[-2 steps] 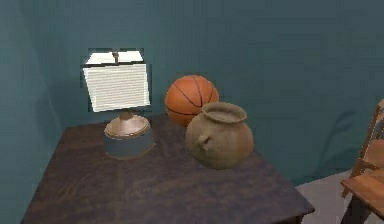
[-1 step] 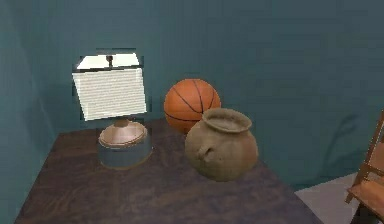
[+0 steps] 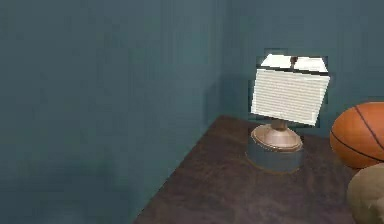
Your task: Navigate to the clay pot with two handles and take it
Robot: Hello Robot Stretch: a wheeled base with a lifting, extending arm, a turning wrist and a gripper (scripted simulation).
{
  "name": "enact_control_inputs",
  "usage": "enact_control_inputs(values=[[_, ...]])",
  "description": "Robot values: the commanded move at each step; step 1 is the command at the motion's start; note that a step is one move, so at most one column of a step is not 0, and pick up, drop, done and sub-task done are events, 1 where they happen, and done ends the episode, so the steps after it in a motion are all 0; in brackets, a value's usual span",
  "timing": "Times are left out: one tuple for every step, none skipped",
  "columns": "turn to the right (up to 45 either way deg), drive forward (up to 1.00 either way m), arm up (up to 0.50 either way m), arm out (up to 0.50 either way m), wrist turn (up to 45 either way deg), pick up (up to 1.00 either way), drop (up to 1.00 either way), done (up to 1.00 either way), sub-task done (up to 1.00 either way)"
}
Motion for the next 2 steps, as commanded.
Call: enact_control_inputs(values=[[-30.0, 0.0, 0.0, 0.0, 0.0, 0.0, 0.0, 0.0, 0.0], [0.0, 0.0, 0.5, 0.0, 0.0, 0.0, 0.0, 0.0, 0.0]])
